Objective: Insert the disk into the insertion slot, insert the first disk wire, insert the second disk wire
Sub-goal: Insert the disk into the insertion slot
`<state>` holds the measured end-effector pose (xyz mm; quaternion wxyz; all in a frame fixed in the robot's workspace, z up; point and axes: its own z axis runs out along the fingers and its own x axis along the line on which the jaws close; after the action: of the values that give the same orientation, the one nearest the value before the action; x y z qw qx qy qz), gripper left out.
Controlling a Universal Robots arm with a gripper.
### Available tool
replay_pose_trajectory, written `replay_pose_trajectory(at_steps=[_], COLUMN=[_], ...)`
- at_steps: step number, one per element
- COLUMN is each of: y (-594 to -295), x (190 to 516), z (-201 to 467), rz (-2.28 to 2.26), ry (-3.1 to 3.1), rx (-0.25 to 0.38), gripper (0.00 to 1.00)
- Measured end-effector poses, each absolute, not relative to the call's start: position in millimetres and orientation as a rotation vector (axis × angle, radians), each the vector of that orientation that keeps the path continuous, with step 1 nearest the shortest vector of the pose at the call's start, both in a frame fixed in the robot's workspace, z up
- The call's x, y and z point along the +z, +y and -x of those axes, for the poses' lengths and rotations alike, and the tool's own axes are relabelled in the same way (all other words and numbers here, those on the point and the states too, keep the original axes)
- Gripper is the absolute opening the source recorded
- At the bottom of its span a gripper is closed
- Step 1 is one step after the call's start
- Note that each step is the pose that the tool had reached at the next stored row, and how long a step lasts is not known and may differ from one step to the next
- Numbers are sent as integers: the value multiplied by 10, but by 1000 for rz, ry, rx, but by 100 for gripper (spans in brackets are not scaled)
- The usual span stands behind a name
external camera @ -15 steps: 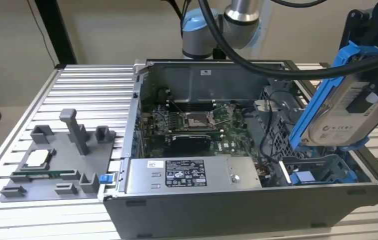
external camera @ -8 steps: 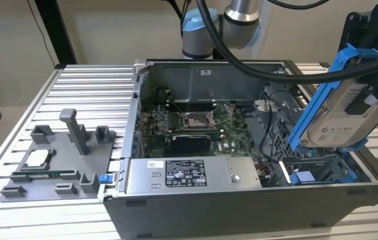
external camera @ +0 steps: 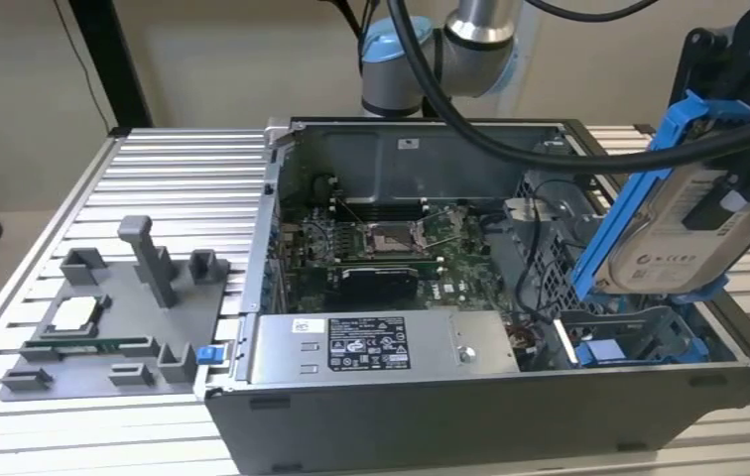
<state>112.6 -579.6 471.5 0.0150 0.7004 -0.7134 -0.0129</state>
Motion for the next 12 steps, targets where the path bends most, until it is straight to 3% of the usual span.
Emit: replay_pose_trajectory(at_steps=[12], y=[-5796], x=[4641], z=[-1126], rz=[-2180], ry=[-2220], rx=[-40], gripper=[0])
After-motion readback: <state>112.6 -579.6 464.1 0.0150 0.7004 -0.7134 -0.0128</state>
